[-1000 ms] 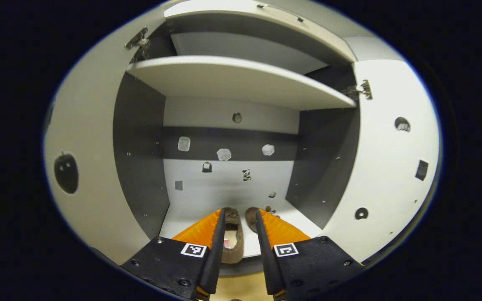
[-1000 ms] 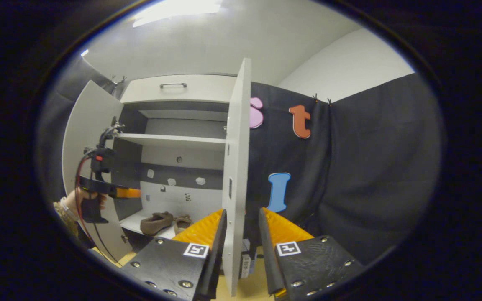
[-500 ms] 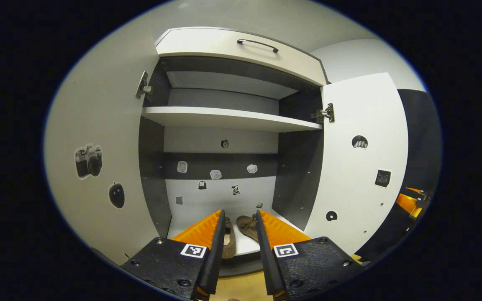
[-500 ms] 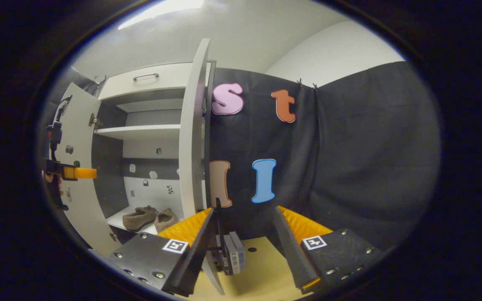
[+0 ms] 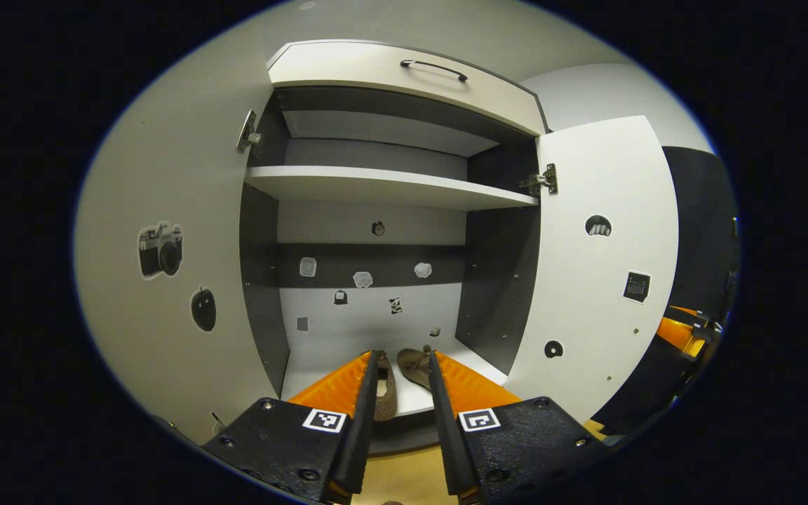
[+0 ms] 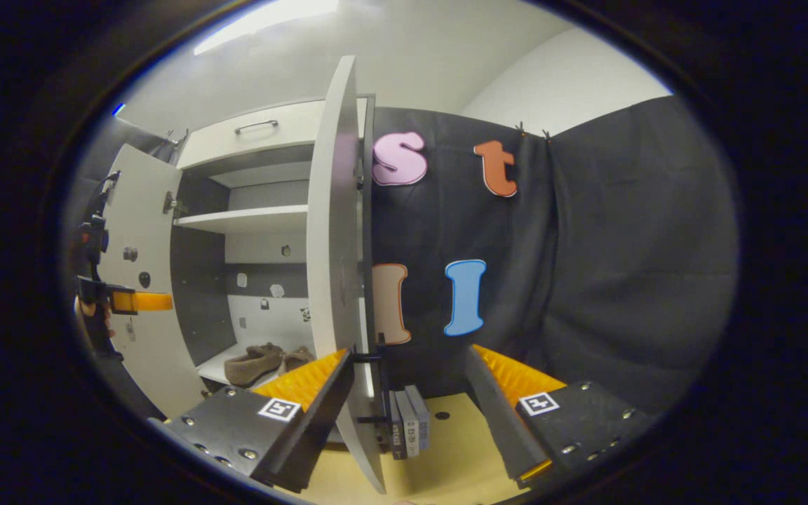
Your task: Grab one shoe with the right hand and put it into the shoe cabinet, grab the other shoe with the left hand and put it into the shoe cabinet; then close the right door with the right hand and the left door with the left hand.
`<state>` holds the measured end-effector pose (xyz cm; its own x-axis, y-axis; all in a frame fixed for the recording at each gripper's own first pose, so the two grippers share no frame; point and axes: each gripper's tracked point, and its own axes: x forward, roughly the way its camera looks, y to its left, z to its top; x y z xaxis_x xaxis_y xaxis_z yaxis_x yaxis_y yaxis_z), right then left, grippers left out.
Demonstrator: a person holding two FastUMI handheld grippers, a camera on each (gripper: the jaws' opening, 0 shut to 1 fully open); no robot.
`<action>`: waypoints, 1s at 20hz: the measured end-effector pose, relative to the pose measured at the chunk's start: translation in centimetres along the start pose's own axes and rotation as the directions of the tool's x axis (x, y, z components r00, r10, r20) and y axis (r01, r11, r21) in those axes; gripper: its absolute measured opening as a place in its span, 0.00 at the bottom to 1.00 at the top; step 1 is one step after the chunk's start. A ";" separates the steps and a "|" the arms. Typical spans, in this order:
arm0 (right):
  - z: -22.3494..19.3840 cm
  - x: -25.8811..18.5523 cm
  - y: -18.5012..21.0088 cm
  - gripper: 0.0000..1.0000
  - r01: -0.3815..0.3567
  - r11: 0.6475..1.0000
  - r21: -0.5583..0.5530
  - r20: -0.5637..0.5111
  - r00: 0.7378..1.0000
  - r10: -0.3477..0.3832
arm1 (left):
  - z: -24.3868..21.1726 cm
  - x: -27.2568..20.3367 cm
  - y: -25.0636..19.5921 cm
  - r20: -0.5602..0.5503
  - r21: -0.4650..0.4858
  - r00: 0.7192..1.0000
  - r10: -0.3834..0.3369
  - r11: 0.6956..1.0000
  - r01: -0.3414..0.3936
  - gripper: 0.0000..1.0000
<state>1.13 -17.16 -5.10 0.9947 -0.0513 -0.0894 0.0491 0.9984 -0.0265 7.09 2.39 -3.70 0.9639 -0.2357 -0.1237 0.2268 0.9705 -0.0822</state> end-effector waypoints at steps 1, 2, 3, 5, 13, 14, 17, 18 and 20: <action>0.1 0.0 0.3 0.97 -0.007 1.000 -0.006 -0.002 1.000 0.007 | -0.1 0.0 0.0 0.000 -0.005 1.000 0.000 1.000 0.000 0.44; 0.0 0.0 0.8 0.98 -0.016 1.000 -0.009 -0.003 1.000 0.016 | 0.0 -0.1 -0.1 0.001 -0.010 1.000 -0.001 1.000 0.001 0.44; 0.0 -0.1 1.3 0.97 -0.029 1.000 -0.008 -0.004 1.000 0.029 | -0.1 -0.2 -0.1 0.001 -0.015 1.000 -0.002 1.000 0.002 0.46; 0.0 -0.1 2.6 0.98 -0.062 0.998 0.000 -0.008 0.998 0.062 | -0.2 -0.3 -0.1 -0.001 -0.021 1.000 -0.002 1.000 0.002 0.44; -0.2 0.2 6.8 0.97 -0.149 0.989 -0.006 -0.018 0.989 0.149 | -0.9 -0.8 0.5 -0.011 -0.042 1.000 0.019 0.999 -0.020 0.44; -0.3 0.2 7.2 0.97 -0.159 0.987 -0.003 -0.019 0.987 0.158 | -0.9 -0.9 0.6 -0.012 -0.042 1.000 0.021 0.999 -0.022 0.44; -0.4 0.5 8.7 0.97 -0.195 0.981 -0.008 -0.023 0.981 0.195 | -1.0 -1.1 0.7 -0.011 -0.049 0.999 0.030 0.998 -0.031 0.44; -0.4 0.7 9.2 0.97 -0.208 0.978 -0.006 -0.025 0.978 0.208 | -1.0 -1.2 0.8 -0.013 -0.052 0.999 0.032 0.998 -0.033 0.44; -0.5 0.8 10.2 0.97 -0.231 0.973 -0.001 -0.032 0.973 0.230 | -1.0 -1.3 0.9 -0.012 -0.054 0.999 0.037 0.998 -0.038 0.44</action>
<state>2.38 -7.02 -5.99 0.9759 0.1795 -0.1244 -0.1816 0.9834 -0.0057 5.85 3.50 -4.61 0.9699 -0.2002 -0.1385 0.1824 0.9745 -0.1309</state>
